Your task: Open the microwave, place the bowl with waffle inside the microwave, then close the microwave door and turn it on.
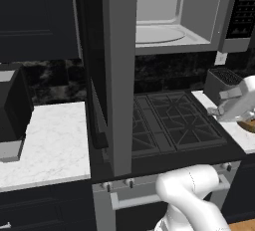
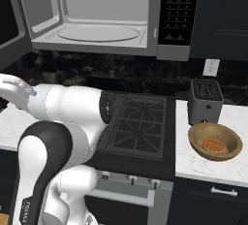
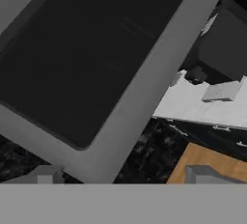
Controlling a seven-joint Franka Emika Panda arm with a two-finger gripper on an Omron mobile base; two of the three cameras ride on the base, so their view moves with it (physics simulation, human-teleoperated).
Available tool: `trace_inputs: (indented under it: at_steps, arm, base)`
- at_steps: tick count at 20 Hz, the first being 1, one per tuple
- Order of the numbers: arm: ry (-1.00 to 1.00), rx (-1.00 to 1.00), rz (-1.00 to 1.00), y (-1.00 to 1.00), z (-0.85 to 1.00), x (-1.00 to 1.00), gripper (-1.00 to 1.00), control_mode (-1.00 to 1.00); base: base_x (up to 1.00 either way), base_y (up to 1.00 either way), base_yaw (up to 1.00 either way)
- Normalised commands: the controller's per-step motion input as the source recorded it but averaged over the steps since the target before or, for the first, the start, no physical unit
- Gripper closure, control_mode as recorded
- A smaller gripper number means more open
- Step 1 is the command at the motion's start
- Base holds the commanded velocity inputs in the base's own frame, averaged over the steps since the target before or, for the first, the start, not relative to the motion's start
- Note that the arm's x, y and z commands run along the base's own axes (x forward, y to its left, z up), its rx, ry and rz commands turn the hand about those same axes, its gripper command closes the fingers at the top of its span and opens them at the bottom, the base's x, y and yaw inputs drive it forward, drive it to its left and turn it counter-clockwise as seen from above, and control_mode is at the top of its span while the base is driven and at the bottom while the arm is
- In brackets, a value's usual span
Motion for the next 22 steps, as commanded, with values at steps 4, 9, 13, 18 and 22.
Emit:
trace_inputs:
  at_steps: [4,9,13,18,22]
  arm:
    - [0.09,-0.4,-0.29,-0.83,-0.24,0.19,-1.0,-1.0]
    - [0.08,-0.22,-0.42,-0.98,-0.57,0.1,-1.0,-1.0]
    - [0.0,-0.16,-0.59,-0.87,-0.68,0.17,-1.0,-1.0]
    - [0.13,-0.14,-0.71,-0.75,-0.58,0.27,-1.0,-1.0]
    - [0.57,-0.03,-0.59,-0.57,-0.27,0.49,-1.0,-1.0]
  base:
    - [0.0,0.0,0.0]
    - [0.0,0.0,0.0]
    - [0.0,0.0,0.0]
    - [0.0,0.0,0.0]
    - [0.0,0.0,0.0]
